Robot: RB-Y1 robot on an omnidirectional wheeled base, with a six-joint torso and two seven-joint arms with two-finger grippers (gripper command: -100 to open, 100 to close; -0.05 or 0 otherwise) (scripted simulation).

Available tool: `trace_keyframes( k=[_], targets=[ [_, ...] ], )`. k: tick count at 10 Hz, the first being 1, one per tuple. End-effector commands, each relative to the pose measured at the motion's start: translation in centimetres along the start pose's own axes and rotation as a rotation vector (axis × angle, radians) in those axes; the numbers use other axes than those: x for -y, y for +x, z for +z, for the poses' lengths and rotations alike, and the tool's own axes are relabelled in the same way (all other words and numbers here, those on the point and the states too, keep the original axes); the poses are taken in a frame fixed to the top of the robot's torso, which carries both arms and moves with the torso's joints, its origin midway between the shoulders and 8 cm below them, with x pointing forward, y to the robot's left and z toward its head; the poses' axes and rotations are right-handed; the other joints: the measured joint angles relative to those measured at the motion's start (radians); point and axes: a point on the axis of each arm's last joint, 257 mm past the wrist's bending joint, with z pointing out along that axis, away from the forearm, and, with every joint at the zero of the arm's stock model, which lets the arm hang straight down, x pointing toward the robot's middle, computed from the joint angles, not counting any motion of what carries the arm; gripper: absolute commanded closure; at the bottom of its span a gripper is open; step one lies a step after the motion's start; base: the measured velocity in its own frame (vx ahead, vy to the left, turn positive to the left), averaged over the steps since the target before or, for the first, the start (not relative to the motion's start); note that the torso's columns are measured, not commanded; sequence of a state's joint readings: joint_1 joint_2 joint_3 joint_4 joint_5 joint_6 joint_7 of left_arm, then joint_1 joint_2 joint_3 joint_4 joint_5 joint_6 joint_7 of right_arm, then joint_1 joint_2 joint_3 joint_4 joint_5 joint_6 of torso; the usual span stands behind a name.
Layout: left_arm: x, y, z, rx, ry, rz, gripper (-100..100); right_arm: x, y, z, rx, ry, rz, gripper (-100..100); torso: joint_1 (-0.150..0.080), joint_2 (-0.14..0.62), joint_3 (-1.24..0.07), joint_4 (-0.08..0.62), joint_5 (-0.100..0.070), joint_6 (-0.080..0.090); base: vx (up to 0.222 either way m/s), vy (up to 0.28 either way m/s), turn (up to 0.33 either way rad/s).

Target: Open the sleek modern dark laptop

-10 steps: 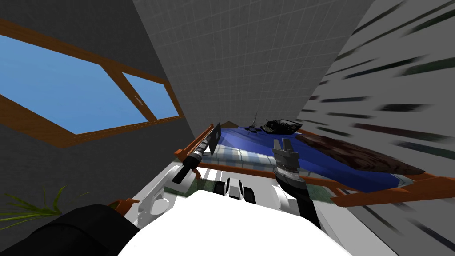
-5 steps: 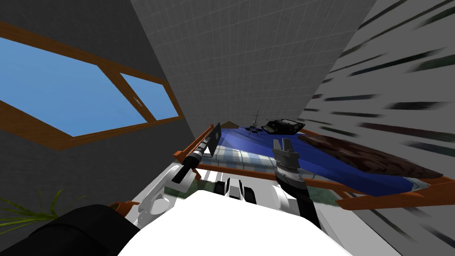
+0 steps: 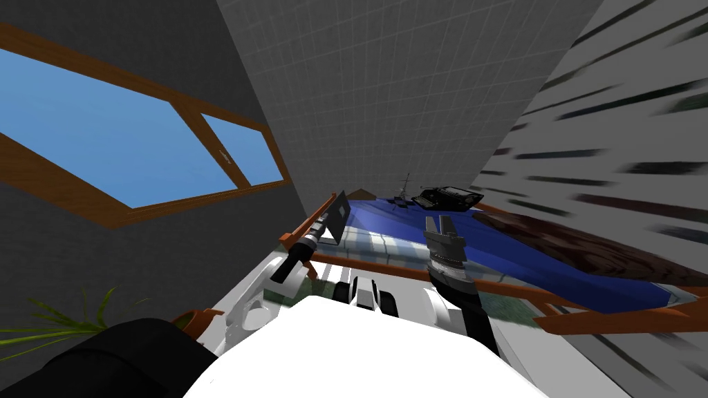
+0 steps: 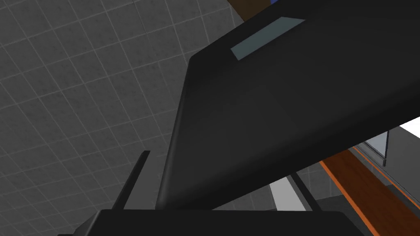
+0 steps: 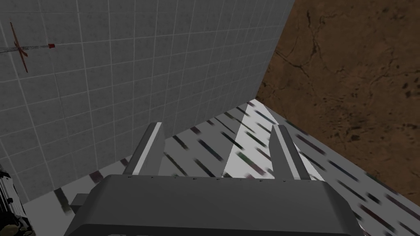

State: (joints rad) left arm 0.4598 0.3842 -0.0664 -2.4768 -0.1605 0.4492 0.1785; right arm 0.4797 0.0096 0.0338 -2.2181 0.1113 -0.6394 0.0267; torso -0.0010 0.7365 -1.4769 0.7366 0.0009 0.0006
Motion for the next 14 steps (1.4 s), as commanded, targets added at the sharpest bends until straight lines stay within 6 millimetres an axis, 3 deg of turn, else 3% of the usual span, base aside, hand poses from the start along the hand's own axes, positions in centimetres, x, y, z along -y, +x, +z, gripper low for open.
trace_keyframes(
  k=[1, 2, 12, 14],
  targets=[
    [-0.1, 1.0, 0.5, -0.011, 0.007, -0.152, 100, 0.0, 0.0, 0.0, 0.0, 0.0, 0.0, 0, -0.001, 0.001, 0.001, 0.002, -0.001, 0.0, -0.001, 0.15, 0.047],
    [-0.5, 0.6, 0.3, -0.007, -0.005, -0.1, 100, 0.0, 0.0, 0.0, 0.0, 0.0, 0.0, 0, 0.002, 0.002, 0.001, 0.003, -0.001, 0.0, 0.003, 0.08, 0.005],
    [-4.5, 4.0, 4.3, -0.024, 0.013, -0.544, 100, 0.0, 0.0, 0.0, 0.0, 0.0, 0.0, 0, 0.0, 0.004, 0.002, 0.003, -0.002, -0.001, -0.033, 0.087, 0.012],
    [-5.4, 4.6, 4.3, -0.026, 0.002, -0.56, 100, 0.0, 0.0, 0.0, 0.0, 0.0, 0.0, 0, -0.002, 0.004, 0.002, 0.004, -0.002, -0.001, -0.012, 0.041, 0.002]
  ],
)
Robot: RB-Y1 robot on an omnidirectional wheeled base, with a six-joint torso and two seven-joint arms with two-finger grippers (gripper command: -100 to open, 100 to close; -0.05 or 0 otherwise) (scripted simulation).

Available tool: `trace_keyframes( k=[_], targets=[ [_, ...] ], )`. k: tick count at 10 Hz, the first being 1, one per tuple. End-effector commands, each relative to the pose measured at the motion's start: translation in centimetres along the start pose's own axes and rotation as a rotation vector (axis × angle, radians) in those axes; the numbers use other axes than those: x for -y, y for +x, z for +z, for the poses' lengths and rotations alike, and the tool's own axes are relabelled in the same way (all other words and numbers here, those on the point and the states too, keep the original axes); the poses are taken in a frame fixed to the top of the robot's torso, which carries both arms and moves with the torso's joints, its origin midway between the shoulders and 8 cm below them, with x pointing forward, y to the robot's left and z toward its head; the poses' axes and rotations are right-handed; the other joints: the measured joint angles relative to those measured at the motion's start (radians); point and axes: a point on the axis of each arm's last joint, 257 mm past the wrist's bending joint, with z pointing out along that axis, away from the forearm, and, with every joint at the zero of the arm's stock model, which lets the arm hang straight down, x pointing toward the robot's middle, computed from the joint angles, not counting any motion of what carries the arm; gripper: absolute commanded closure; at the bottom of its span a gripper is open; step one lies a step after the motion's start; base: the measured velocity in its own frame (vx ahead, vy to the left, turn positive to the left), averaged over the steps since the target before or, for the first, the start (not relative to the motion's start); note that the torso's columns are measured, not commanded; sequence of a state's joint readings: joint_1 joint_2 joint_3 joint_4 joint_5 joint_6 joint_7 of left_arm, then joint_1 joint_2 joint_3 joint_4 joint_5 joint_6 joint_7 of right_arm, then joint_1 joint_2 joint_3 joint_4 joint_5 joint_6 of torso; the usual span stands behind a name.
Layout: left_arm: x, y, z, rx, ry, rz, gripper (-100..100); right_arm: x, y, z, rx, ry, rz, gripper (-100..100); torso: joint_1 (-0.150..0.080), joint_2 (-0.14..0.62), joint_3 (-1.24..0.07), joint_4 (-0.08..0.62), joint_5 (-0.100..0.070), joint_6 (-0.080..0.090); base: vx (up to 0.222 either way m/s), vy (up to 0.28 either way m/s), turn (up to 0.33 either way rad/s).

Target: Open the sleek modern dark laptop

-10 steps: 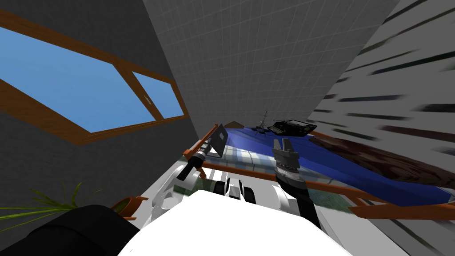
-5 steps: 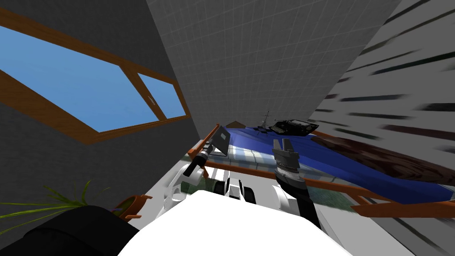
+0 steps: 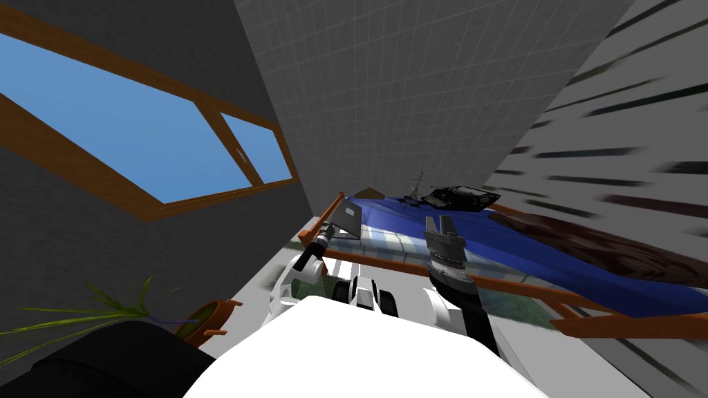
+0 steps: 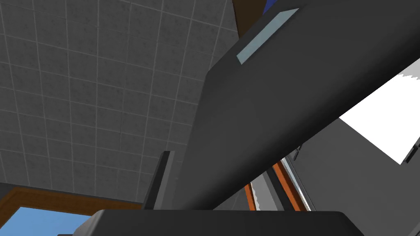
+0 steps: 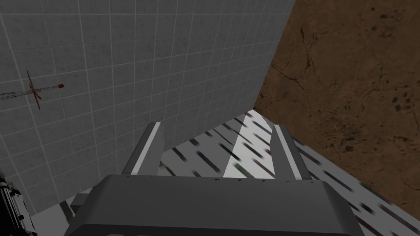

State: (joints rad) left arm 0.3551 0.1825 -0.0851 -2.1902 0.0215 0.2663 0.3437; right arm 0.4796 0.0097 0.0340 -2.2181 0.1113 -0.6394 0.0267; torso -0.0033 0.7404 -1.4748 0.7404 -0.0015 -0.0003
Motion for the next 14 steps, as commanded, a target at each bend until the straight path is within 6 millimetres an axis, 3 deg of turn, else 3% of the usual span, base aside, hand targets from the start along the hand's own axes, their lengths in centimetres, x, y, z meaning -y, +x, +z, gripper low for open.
trace_keyframes(
  k=[1, 2, 11, 13, 14],
  targets=[
    [-1.7, 0.4, 0.5, -0.006, 0.0, -0.083, 100, 0.0, 0.0, 0.0, 0.0, 0.0, 0.0, 0, 0.001, -0.001, 0.0, -0.001, 0.0, 0.001, -0.01, 0.074, -0.005],
    [-0.7, 0.3, 0.0, -0.002, -0.006, -0.055, -100, 0.0, 0.0, 0.0, 0.0, 0.0, 0.0, 0, 0.003, -0.001, 0.0, -0.001, 0.001, 0.0, 0.007, 0.036, -0.003],
    [3.9, 1.2, -3.5, -0.004, -0.012, -0.055, -100, 0.0, 0.0, 0.0, 0.0, 0.0, 0.0, 0, 0.002, 0.0, 0.0, 0.0, 0.001, 0.0, 0.041, -0.007, 0.005],
    [3.7, 1.2, -3.4, -0.003, -0.015, -0.055, -100, 0.0, 0.0, 0.0, 0.0, 0.0, 0.0, 0, 0.002, 0.0, 0.0, -0.001, 0.001, 0.001, 0.016, 0.0, 0.001],
    [3.6, 1.2, -3.4, -0.002, -0.016, -0.055, 0, 0.0, 0.0, 0.0, 0.0, 0.0, 0.0, 0, 0.003, 0.0, 0.0, -0.001, 0.001, 0.0, 0.0, 0.0, 0.0]
  ],
)
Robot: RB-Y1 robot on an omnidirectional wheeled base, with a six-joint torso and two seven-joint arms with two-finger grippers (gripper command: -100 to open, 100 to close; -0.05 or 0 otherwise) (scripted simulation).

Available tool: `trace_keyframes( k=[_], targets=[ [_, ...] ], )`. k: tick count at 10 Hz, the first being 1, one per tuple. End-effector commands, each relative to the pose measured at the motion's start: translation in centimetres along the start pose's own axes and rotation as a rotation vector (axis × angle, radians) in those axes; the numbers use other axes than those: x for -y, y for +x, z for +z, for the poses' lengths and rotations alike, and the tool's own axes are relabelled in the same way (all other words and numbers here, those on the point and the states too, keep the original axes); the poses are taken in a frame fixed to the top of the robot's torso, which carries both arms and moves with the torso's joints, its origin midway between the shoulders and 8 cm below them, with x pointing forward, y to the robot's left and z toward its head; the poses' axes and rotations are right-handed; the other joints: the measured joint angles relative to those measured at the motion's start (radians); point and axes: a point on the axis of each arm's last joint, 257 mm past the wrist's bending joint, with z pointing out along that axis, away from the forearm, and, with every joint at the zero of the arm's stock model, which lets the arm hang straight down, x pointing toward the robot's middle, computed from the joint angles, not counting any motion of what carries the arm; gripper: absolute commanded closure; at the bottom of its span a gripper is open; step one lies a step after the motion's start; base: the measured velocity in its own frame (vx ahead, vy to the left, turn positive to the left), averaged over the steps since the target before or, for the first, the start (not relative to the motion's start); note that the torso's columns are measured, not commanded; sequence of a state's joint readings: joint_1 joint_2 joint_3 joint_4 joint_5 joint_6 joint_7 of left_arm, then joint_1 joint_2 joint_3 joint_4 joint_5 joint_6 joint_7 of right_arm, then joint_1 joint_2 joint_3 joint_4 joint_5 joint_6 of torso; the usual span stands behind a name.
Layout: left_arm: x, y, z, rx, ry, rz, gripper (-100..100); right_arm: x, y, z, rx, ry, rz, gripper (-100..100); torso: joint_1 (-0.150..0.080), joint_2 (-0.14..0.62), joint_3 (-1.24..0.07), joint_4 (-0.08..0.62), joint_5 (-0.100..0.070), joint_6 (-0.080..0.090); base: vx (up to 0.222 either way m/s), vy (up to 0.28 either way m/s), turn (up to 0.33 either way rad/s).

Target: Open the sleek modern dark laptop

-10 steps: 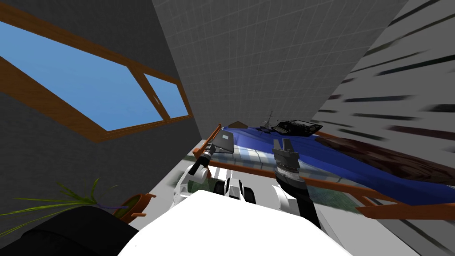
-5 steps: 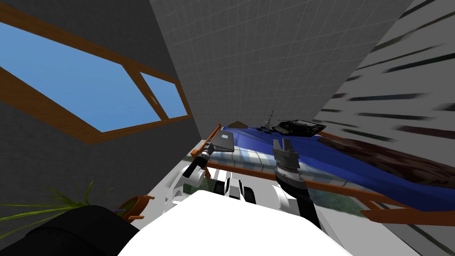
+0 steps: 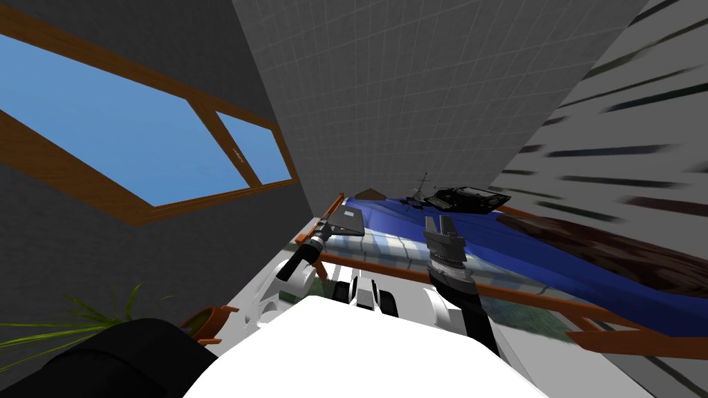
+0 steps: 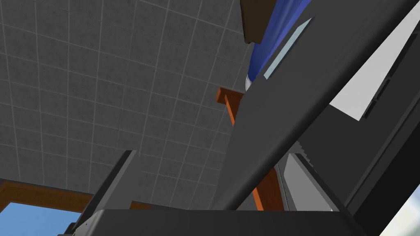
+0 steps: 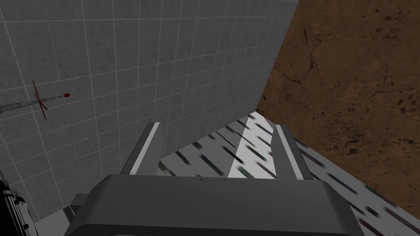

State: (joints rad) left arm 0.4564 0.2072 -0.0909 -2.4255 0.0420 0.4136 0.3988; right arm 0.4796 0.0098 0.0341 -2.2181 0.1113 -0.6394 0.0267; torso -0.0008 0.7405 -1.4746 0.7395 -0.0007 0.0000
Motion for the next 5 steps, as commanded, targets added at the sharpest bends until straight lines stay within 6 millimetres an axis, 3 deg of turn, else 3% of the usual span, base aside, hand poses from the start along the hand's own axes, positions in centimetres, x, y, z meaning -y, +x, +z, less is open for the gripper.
trace_keyframes(
  k=[1, 5],
  targets=[
    [0.06, 0.03, 0.01, -0.001, 0.002, 0.0, 0, 0.0, 0.0, 0.0, 0.0, 0.0, 0.0, 0, 0.001, -0.001, 0.0, -0.001, 0.001, 0.0, 0.0, 0.0, 0.0],
    [0.14, 0.09, 0.02, -0.002, 0.004, -0.001, 0, 0.0, 0.0, 0.0, 0.0, 0.0, 0.0, 0, 0.001, -0.003, -0.002, -0.002, 0.001, 0.0, 0.0, 0.0, 0.0]
  ],
)
